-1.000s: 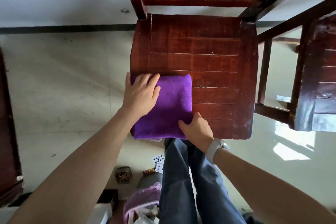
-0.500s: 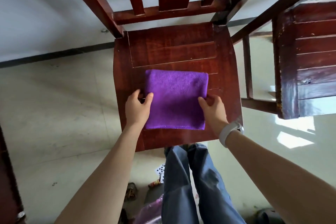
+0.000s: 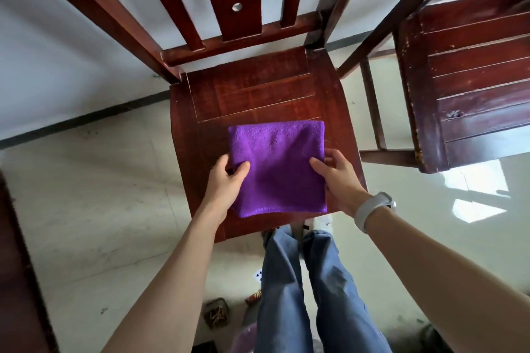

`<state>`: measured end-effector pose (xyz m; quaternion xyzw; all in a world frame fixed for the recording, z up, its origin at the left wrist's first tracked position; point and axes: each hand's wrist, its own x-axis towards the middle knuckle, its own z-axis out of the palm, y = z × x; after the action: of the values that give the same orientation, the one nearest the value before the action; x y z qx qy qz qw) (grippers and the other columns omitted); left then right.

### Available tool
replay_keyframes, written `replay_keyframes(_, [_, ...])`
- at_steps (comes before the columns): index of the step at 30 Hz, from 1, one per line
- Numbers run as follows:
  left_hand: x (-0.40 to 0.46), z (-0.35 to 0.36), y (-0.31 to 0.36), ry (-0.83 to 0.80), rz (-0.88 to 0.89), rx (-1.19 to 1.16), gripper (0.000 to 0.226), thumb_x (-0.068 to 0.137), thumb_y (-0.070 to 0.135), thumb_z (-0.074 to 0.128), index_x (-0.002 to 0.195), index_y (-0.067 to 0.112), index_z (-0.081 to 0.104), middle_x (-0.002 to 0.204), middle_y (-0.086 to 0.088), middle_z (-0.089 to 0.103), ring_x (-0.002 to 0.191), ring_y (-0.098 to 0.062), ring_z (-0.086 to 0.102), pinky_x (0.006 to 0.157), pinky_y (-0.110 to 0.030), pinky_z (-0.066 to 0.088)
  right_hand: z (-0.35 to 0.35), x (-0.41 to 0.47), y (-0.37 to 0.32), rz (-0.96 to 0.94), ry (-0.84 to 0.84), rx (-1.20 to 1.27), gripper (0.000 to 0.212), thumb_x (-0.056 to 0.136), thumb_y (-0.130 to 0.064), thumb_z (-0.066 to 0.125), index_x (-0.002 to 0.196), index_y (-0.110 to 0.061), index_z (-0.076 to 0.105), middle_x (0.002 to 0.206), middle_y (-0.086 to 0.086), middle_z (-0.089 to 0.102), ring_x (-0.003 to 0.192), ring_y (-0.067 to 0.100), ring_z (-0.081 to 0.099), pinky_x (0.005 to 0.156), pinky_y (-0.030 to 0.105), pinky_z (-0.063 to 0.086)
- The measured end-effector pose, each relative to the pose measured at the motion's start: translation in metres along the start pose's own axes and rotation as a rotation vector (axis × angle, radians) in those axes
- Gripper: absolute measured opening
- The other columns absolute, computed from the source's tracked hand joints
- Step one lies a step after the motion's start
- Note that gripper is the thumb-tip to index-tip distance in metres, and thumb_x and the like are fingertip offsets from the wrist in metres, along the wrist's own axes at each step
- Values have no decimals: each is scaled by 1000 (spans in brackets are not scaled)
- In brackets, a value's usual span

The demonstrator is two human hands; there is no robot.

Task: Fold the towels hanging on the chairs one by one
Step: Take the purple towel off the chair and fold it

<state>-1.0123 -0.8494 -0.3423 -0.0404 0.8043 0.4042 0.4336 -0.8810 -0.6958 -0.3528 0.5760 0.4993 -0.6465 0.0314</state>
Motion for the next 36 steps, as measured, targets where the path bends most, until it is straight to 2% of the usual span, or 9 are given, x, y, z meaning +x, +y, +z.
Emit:
replay_keyframes(4, [-43, 15, 23, 24, 103, 111, 42, 87, 26, 58, 126, 14, 49, 121, -4, 59, 108, -20, 57, 96, -37, 46, -47, -41, -9, 0, -57, 11, 17, 92, -21, 51, 109, -18, 55, 96, 8, 57, 82, 20, 58, 60, 30, 51])
replay_keyframes(7, [-81, 31, 44, -24, 155, 121, 39, 87, 23, 58, 124, 15, 52, 119, -3, 62, 108, -20, 59, 98, -41, 46, -88, -73, -13, 15, -84, 107, 24, 95, -16, 46, 118, -16, 53, 103, 12, 60, 87, 20, 60, 72, 36, 55])
replay_keyframes(10, [-118, 58, 68, -80, 184, 150, 40, 86, 22, 58, 126, 16, 52, 120, -3, 62, 109, -21, 59, 99, -40, 46, -136, -107, -16, -4, -84, 198, 29, 94, -7, 44, 120, -19, 48, 89, 12, 55, 58, 7, 61, 42, 18, 47])
replay_keyframes(11, [-127, 67, 75, -87, 191, 157, 42, 85, 24, 58, 126, 17, 52, 121, -3, 62, 110, -21, 58, 99, -42, 45, -150, -115, -16, -27, -78, 193, 28, 94, -8, 45, 118, -22, 48, 86, 11, 53, 54, 5, 59, 41, 17, 46])
replay_keyframes(14, [-159, 111, 102, -110, 192, 181, 42, 86, 23, 58, 127, 17, 51, 122, -4, 60, 110, -21, 57, 99, -40, 45, -206, -138, -15, -117, -37, 186, 25, 90, -21, 54, 107, -40, 51, 90, 13, 52, 77, 18, 57, 65, 33, 50])
replay_keyframes(21, [-249, 279, 176, -237, 305, 241, 36, 85, 20, 60, 120, 17, 56, 109, -2, 64, 96, -18, 60, 82, -30, 49, -393, -189, -1, -231, 205, 295, 25, 93, -20, 49, 114, -34, 51, 74, 0, 53, 73, 14, 52, 64, 24, 39])
replay_keyframes(27, [-339, 436, 238, -459, 489, 297, 32, 87, 14, 58, 116, 26, 55, 96, 17, 62, 88, -2, 58, 86, -25, 45, -554, -243, 16, -223, 407, 507, 28, 94, -15, 46, 118, -30, 46, 77, 0, 52, 73, 14, 52, 65, 29, 43])
replay_keyframes(31, [-375, 524, 276, -608, 558, 347, 29, 84, 14, 62, 111, 25, 57, 104, 3, 65, 92, -14, 60, 89, -36, 49, -634, -267, 26, -236, 541, 669, 28, 93, -9, 46, 116, -27, 45, 82, 1, 55, 78, 17, 55, 70, 37, 47])
replay_keyframes(36, [-406, 637, 313, -755, 618, 432, 30, 86, 10, 60, 115, 16, 57, 97, -4, 60, 82, -15, 55, 70, -23, 48, -717, -274, 38, -267, 702, 819, 25, 93, -7, 45, 113, -23, 47, 84, 4, 57, 77, 18, 55, 66, 34, 46])
